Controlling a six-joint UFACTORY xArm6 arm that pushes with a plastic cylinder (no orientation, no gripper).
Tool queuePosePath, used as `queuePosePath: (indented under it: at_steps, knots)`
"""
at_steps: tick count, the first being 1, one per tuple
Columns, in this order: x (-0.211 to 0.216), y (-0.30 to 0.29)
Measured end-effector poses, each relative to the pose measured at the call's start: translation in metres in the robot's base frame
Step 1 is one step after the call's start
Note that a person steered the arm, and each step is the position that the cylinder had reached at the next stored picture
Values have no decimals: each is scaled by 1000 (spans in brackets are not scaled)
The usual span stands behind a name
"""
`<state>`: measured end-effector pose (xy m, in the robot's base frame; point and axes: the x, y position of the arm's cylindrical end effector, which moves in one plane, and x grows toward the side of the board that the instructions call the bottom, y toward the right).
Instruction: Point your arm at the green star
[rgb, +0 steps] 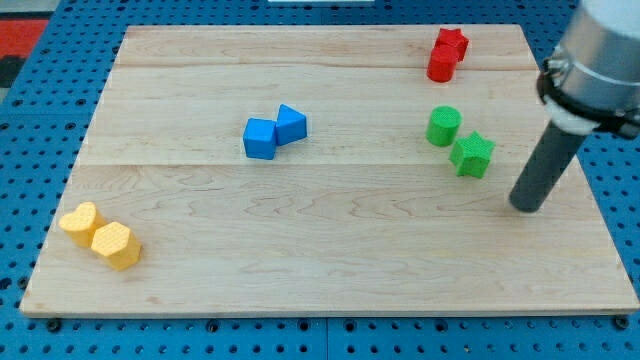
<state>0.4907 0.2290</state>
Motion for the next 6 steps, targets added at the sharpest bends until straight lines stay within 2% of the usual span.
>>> queuePosePath:
  at_steps: [1, 2, 6]
  knots:
    - [-23, 48]
    - [-41, 55]
    - [-50, 30]
